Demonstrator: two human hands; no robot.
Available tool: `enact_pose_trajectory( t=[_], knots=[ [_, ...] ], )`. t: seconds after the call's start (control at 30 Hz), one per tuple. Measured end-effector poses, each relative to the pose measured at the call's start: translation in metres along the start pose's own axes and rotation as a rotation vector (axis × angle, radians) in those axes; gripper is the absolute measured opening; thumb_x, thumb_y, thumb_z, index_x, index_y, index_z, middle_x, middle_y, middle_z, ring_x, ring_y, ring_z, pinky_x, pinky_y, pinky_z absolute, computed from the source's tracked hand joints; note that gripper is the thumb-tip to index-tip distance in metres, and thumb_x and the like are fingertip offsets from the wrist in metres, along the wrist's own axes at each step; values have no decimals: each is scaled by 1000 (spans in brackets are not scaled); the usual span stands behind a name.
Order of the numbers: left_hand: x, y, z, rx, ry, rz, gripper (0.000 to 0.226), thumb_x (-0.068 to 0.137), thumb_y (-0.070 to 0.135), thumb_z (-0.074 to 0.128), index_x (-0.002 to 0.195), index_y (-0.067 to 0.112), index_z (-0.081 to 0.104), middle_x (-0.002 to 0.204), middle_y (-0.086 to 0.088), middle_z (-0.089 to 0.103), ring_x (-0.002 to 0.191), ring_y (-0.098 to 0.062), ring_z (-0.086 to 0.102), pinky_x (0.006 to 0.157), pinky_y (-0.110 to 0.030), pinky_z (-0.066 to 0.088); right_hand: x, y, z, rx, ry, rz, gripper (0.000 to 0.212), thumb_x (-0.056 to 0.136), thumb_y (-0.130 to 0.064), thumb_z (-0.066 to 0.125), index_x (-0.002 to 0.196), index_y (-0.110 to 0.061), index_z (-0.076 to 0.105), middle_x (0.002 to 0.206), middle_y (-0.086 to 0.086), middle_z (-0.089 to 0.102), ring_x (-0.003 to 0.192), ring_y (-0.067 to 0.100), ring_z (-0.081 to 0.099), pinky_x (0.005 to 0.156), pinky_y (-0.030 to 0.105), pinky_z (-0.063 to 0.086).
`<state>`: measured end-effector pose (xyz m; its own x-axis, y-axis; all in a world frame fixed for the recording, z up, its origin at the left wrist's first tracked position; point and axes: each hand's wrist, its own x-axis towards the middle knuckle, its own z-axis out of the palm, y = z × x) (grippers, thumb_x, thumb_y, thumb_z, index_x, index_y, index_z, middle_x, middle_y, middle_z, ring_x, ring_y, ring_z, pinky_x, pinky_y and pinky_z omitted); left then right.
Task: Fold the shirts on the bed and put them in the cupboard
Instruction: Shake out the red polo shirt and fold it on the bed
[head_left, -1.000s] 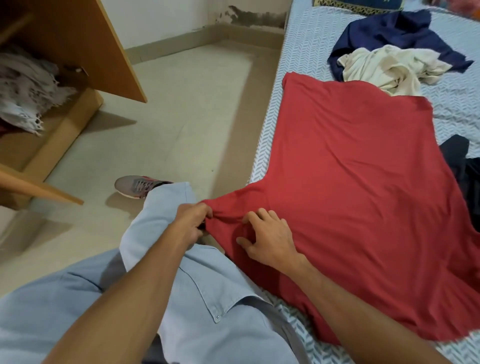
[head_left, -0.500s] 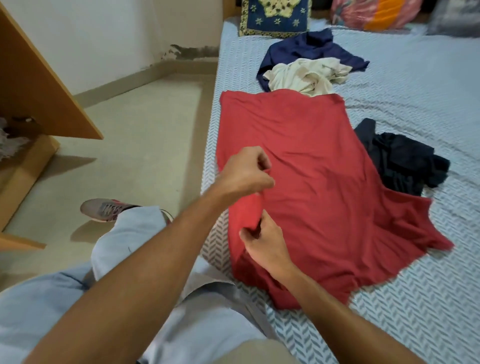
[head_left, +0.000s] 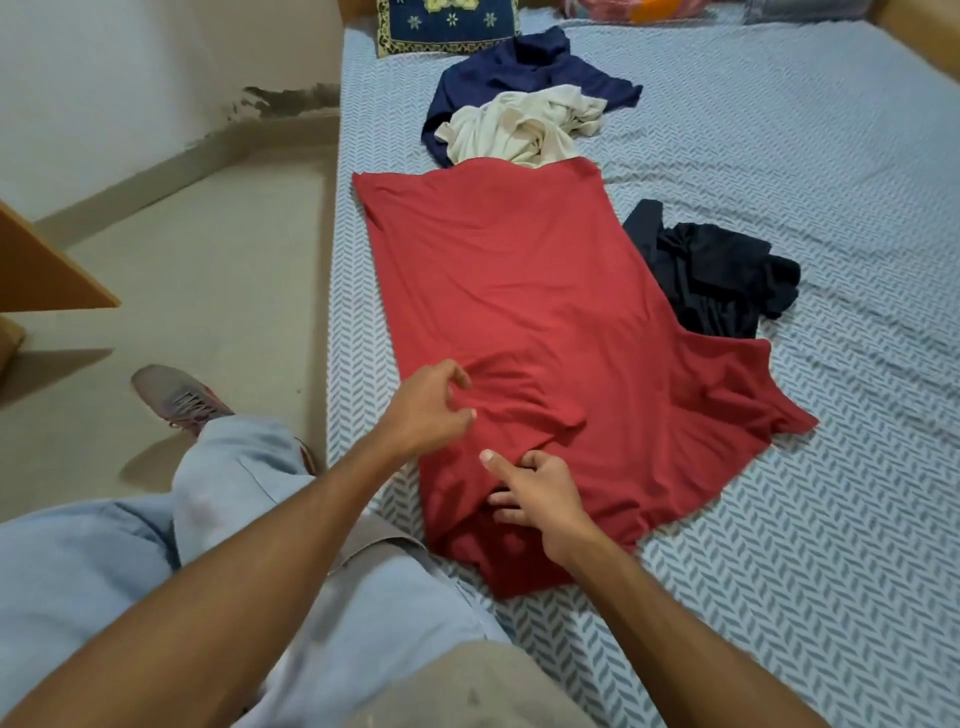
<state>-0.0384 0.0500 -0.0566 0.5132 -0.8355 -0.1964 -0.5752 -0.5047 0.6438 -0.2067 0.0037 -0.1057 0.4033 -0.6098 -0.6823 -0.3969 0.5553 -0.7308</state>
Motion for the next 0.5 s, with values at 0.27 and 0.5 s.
enact_pose_trajectory(
  t=[0.27,0.5],
  knots=[
    [-60,-24,30,425,-378,-9,78,64,68,79,106,21,32,91,-2,58,81,-26,58,74,-40,51,33,-38,-27,283,262,-15,31,84,-30,82,87,-13,56,79,8,57,69,18,59,54,33,59],
    [-59,-14,48,510,-308,62,33,77,22,62,98,17,36,82,-6,54,86,-36,63,72,-46,56,44,-73,-50,275,237,-49,18,90,-13,72,85,-19,57,76,3,59,62,16,60,62,38,60]
  ],
)
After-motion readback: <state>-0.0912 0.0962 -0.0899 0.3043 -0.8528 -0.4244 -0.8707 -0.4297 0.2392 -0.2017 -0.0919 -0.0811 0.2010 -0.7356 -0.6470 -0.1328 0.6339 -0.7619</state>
